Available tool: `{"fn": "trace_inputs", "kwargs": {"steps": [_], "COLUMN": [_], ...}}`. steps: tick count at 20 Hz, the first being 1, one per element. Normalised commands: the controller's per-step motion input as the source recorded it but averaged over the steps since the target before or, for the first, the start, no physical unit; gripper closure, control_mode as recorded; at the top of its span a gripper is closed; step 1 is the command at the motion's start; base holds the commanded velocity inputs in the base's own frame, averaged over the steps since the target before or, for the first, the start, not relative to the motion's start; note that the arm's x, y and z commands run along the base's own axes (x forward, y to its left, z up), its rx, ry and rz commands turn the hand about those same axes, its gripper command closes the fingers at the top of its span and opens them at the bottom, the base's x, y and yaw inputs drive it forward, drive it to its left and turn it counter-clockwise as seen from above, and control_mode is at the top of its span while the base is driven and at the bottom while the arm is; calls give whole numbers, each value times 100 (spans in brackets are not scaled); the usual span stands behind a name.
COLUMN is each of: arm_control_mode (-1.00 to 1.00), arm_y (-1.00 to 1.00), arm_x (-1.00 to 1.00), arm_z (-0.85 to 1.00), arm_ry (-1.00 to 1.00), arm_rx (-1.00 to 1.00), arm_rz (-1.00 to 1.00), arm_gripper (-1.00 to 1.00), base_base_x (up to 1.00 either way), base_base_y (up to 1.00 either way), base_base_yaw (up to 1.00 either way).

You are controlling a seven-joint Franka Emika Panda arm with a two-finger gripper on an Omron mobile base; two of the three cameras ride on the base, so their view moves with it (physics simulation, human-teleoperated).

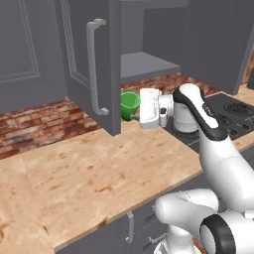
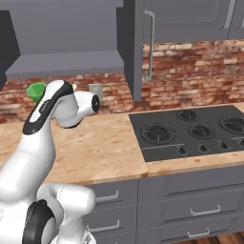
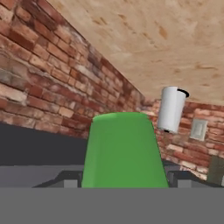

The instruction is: Move the cup from next to the sink to the open cabinet. Then, move the bowl with the corn to the fridge to clear the area for faucet cleaning.

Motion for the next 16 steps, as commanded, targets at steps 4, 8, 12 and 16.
{"fn": "trace_inputs", "kwargs": {"steps": [4, 8, 12, 16], "arm_control_mode": [-100, -100, -100, -100], "arm_y": [0, -6, -18, -7], "arm_x": [13, 4, 13, 4], "arm_z": [100, 99, 95, 36], "arm_ry": [0, 9, 27, 11], "arm_rx": [8, 21, 26, 10], "arm_rz": [-31, -27, -22, -3], "arm_gripper": [100, 100, 100, 100], "base_base_x": [0, 0, 0, 0], "base_base_y": [0, 0, 0, 0], "base_base_yaw": [0, 0, 0, 0]}}
